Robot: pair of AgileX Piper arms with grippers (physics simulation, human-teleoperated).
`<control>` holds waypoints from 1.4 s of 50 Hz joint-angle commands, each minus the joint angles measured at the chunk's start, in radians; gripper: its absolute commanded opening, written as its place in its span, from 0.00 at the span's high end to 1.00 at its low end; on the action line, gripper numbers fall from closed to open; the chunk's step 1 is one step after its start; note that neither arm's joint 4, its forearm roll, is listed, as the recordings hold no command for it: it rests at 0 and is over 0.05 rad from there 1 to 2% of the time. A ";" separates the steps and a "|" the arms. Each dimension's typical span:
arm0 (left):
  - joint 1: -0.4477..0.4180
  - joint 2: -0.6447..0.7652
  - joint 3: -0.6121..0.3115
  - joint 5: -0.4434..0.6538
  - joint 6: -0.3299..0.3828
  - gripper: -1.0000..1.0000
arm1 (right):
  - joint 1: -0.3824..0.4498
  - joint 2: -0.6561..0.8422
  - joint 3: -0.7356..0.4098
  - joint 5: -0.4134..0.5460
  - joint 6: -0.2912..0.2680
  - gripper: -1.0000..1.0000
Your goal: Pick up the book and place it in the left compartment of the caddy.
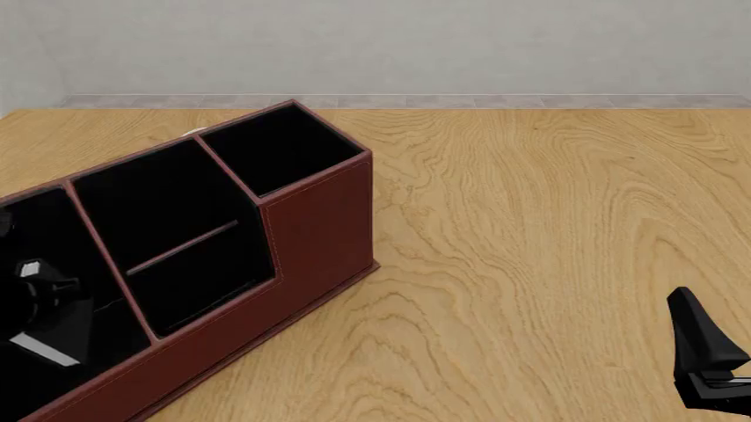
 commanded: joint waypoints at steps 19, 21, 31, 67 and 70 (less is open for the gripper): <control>0.002 0.029 0.010 -0.036 0.029 1.00 | 0.000 -0.003 0.003 -0.001 0.000 0.00; -0.001 0.028 0.006 -0.034 0.026 1.00 | 0.001 -0.003 0.003 -0.001 0.000 0.00; 0.001 0.036 0.006 -0.040 0.032 0.00 | 0.000 -0.003 0.003 -0.001 0.000 0.00; -0.015 -0.089 -0.066 0.113 0.023 0.00 | 0.001 -0.003 0.003 -0.001 0.000 0.00; -0.015 -0.111 -0.078 0.139 0.024 0.00 | 0.000 -0.003 0.003 -0.001 0.000 0.00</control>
